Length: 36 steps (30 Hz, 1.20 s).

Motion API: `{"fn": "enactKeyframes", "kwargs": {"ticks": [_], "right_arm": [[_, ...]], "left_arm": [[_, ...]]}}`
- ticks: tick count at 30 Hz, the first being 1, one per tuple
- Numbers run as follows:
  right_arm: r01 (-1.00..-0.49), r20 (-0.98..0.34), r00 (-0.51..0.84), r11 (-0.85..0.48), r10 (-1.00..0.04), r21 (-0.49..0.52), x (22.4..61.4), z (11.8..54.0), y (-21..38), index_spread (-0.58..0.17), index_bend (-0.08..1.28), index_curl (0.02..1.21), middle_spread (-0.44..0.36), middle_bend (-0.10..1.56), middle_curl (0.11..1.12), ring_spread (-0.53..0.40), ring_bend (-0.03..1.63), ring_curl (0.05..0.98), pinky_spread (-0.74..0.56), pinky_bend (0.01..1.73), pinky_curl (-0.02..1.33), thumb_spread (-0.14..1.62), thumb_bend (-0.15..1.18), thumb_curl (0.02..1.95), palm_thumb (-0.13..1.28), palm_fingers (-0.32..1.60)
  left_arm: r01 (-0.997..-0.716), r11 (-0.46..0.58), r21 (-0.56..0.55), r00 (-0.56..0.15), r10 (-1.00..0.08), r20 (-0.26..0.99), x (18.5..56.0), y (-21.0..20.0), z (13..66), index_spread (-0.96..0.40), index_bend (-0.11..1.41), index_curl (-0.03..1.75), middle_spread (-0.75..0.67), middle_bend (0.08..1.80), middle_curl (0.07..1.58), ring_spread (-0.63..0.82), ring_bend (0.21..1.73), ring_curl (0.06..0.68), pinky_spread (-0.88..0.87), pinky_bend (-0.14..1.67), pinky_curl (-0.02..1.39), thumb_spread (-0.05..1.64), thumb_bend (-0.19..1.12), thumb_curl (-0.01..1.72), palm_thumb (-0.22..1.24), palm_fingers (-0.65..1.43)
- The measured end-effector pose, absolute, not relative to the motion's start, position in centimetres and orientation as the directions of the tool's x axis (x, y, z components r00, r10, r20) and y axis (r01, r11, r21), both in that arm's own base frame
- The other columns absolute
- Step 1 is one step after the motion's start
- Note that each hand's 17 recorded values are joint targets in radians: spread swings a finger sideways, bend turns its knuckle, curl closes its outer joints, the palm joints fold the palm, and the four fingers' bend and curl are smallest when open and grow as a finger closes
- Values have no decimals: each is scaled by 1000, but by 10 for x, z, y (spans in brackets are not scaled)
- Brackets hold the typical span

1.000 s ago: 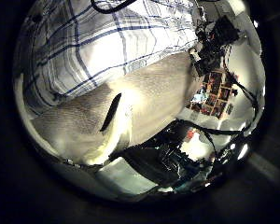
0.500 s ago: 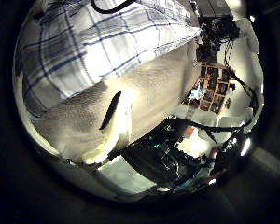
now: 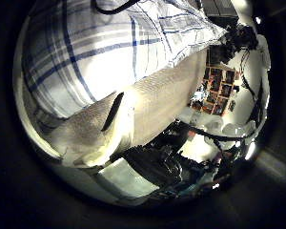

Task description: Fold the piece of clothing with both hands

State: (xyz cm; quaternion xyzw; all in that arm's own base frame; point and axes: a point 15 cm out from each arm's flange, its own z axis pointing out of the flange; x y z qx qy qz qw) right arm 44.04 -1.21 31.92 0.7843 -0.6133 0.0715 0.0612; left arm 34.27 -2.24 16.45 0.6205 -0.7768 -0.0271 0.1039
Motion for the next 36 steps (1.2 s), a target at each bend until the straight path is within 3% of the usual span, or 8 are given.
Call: {"fn": "enactKeyframes", "kwargs": {"ticks": [4, 14, 22, 25, 27, 30, 34, 36], "right_arm": [[-926, 194, 369, -379, -909, -13, 437, 329, 54, -293, 1049, 972, -152, 1279, 847, -227, 1374, 725, -201, 1351, 727, 1124, -11, 715, 1001, 1042], [-723, 257, 666, -691, -701, -10, 415, 325, 242, -291, 1035, 984, -152, 1262, 852, -229, 1354, 746, -206, 1315, 769, 1125, -10, 730, 988, 1047], [-682, 256, 715, -730, -651, 48, 432, 280, 306, -294, 1019, 987, -157, 1241, 851, -231, 1330, 754, -216, 1288, 792, 1126, -27, 711, 926, 1057], [-669, 250, 730, -739, -636, 72, 438, 259, 324, -314, 865, 950, -168, 1168, 812, -231, 1301, 723, -260, 1270, 773, 1150, -41, 665, 815, 992], [-663, 241, 737, -744, -631, 81, 437, 251, 333, -344, 624, 895, -208, 1053, 770, -255, 1330, 708, -332, 1297, 753, 1167, -35, 639, 773, 805], [-663, 221, 738, -746, -638, 60, 436, 260, 335, -386, 179, 757, -232, 833, 705, -292, 1354, 686, -441, 1409, 735, 1183, -36, 603, 708, 332], [-681, 186, 720, -733, -669, -2, 436, 285, 332, -437, 136, 585, -208, 601, 601, -282, 1229, 613, -353, 1320, 691, 1185, -37, 562, 632, -7], [-687, 161, 712, -725, -683, -40, 443, 301, 320, -461, 151, 528, -163, 498, 538, -206, 1097, 549, -235, 1255, 658, 1179, -38, 539, 589, -123]], "left_arm": [[-959, 228, 166, -207, -969, 137, 341, -23, 166, -35, 184, 380, 151, 178, 318, 284, 651, 215, 340, 319, 355, 1273, -13, 287, 367, 174], [-983, 169, 75, -156, -975, 161, 325, 18, 218, -48, 205, 396, 131, 205, 328, 254, 641, 207, 323, 290, 341, 1275, -12, 285, 364, 251], [-999, 41, -5, -41, -994, 99, 301, 92, 268, -82, 248, 437, 78, 219, 360, 200, 593, 190, 276, 234, 327, 1269, -6, 308, 423, 346], [-1000, 27, -2, -27, -995, 100, 290, 100, 270, -89, 241, 446, 64, 215, 368, 186, 588, 188, 270, 224, 326, 1265, -9, 317, 442, 358], [-1000, 10, -2, -10, -995, 101, 284, 107, 269, -92, 238, 451, 59, 209, 372, 181, 584, 187, 268, 219, 326, 1265, -10, 322, 450, 361], [-1000, -12, -8, 11, -995, 102, 279, 110, 270, -95, 231, 458, 54, 201, 377, 176, 579, 184, 265, 211, 324, 1267, -11, 326, 455, 368], [-1000, -28, -7, 27, -994, 105, 279, 109, 270, -97, 218, 466, 52, 194, 383, 162, 574, 183, 257, 204, 324, 1266, -12, 333, 462, 376], [-999, -39, -5, 39, -994, 105, 281, 106, 270, -97, 215, 471, 51, 192, 385, 158, 571, 182, 254, 202, 325, 1264, -13, 336, 465, 378]]}}
